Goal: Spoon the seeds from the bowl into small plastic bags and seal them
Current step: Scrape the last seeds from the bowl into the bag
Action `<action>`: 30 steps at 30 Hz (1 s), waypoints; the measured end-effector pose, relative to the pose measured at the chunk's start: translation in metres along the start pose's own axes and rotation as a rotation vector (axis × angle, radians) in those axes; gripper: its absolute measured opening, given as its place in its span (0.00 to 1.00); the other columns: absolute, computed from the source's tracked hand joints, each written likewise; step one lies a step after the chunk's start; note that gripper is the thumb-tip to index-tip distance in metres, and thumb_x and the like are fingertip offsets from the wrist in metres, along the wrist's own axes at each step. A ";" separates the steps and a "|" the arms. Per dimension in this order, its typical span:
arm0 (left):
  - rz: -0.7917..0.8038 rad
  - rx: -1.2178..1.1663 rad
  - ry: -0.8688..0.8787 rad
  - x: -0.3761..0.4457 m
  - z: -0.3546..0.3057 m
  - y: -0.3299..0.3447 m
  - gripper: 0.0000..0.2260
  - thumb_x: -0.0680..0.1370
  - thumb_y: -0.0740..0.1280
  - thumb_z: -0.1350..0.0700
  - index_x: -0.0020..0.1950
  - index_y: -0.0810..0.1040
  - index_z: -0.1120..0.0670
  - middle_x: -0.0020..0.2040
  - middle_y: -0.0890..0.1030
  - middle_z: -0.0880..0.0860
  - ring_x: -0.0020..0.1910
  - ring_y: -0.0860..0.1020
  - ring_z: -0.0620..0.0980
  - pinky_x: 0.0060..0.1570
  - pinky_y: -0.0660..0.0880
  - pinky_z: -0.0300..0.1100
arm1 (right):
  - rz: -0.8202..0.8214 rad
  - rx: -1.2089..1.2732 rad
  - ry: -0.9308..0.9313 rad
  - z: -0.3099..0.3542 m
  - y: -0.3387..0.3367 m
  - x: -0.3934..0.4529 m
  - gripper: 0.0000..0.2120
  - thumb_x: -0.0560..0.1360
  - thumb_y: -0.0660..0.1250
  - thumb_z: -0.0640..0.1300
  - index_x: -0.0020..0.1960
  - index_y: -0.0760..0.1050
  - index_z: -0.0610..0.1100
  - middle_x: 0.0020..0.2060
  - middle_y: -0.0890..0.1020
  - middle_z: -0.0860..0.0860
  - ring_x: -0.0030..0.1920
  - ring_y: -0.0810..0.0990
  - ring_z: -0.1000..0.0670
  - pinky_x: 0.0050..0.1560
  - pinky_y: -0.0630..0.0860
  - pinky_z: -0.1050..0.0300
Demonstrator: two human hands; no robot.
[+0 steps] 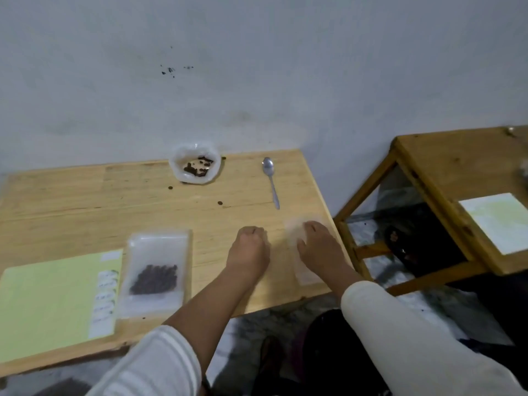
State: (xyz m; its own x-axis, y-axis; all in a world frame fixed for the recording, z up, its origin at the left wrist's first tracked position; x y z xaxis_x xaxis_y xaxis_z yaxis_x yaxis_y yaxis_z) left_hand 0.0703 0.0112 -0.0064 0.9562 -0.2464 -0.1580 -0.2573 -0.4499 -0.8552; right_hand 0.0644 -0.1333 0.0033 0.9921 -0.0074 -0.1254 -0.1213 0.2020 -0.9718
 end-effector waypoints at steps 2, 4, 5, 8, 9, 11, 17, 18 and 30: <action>0.026 0.005 0.008 0.009 -0.010 0.022 0.12 0.77 0.57 0.59 0.56 0.75 0.60 0.53 0.78 0.58 0.57 0.73 0.57 0.55 0.71 0.45 | 0.020 0.016 0.002 -0.022 0.009 -0.001 0.21 0.79 0.51 0.44 0.69 0.63 0.37 0.68 0.68 0.42 0.68 0.66 0.44 0.67 0.63 0.54; 0.024 0.015 0.005 0.016 -0.019 0.038 0.15 0.75 0.52 0.56 0.50 0.75 0.61 0.46 0.79 0.59 0.49 0.76 0.59 0.50 0.69 0.47 | 0.051 0.123 -0.062 -0.032 0.022 -0.003 0.25 0.77 0.40 0.41 0.65 0.68 0.36 0.63 0.72 0.40 0.65 0.67 0.41 0.68 0.63 0.52; 0.020 0.022 -0.010 0.019 -0.023 0.044 0.15 0.75 0.52 0.55 0.48 0.74 0.61 0.44 0.79 0.59 0.47 0.76 0.59 0.49 0.69 0.47 | 0.057 0.133 -0.087 -0.036 0.026 -0.003 0.25 0.77 0.40 0.40 0.64 0.69 0.35 0.63 0.72 0.39 0.65 0.68 0.40 0.68 0.63 0.51; 0.008 0.009 -0.053 0.028 -0.030 0.056 0.10 0.77 0.57 0.56 0.54 0.71 0.60 0.50 0.76 0.57 0.51 0.74 0.56 0.53 0.66 0.45 | 0.009 0.087 -0.103 -0.048 0.031 0.004 0.20 0.79 0.57 0.42 0.68 0.65 0.34 0.66 0.70 0.38 0.68 0.68 0.41 0.69 0.62 0.53; -0.016 0.008 -0.054 0.032 -0.034 0.056 0.11 0.77 0.57 0.56 0.55 0.71 0.60 0.50 0.76 0.57 0.51 0.74 0.56 0.54 0.65 0.45 | 0.018 0.098 -0.111 -0.051 0.036 0.006 0.22 0.79 0.58 0.43 0.70 0.63 0.34 0.68 0.68 0.39 0.70 0.65 0.42 0.71 0.60 0.53; -0.021 -0.011 -0.080 0.041 -0.035 0.063 0.14 0.75 0.57 0.56 0.57 0.70 0.62 0.48 0.77 0.58 0.48 0.75 0.57 0.53 0.65 0.47 | 0.004 0.120 -0.136 -0.055 0.044 0.008 0.25 0.78 0.60 0.45 0.71 0.62 0.35 0.70 0.66 0.40 0.71 0.63 0.43 0.72 0.59 0.53; -0.171 -0.339 -0.286 0.061 -0.029 0.062 0.10 0.70 0.60 0.58 0.48 0.72 0.61 0.38 0.75 0.57 0.39 0.74 0.57 0.39 0.67 0.44 | -0.068 0.169 -0.153 -0.065 0.045 0.008 0.29 0.63 0.78 0.43 0.59 0.75 0.33 0.56 0.79 0.38 0.56 0.80 0.40 0.53 0.77 0.46; -0.187 -0.384 -0.312 0.063 -0.027 0.061 0.11 0.71 0.61 0.59 0.52 0.73 0.61 0.42 0.76 0.58 0.42 0.74 0.56 0.41 0.65 0.41 | -0.078 0.167 -0.167 -0.065 0.044 0.008 0.30 0.61 0.79 0.43 0.59 0.75 0.33 0.55 0.80 0.38 0.56 0.80 0.40 0.52 0.78 0.46; -0.224 -0.617 -0.243 0.067 -0.024 0.014 0.07 0.76 0.64 0.62 0.44 0.78 0.51 0.41 0.80 0.43 0.41 0.76 0.37 0.40 0.67 0.22 | -0.160 0.382 -0.152 -0.054 -0.017 0.056 0.24 0.73 0.69 0.44 0.66 0.70 0.39 0.62 0.75 0.42 0.63 0.73 0.44 0.63 0.66 0.57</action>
State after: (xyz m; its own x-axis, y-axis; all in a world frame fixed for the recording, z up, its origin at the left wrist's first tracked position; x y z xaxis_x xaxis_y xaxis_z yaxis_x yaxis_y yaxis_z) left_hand 0.1270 -0.0324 -0.0169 0.9810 0.0757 -0.1785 -0.0141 -0.8902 -0.4553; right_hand 0.1199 -0.1900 0.0023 0.9944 0.0704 0.0788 0.0263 0.5574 -0.8298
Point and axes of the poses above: each hand's wrist, its own x-axis towards the middle knuckle, its own y-axis out of the palm, z = x × y, the point moved 10 cm from there along x, towards the middle knuckle
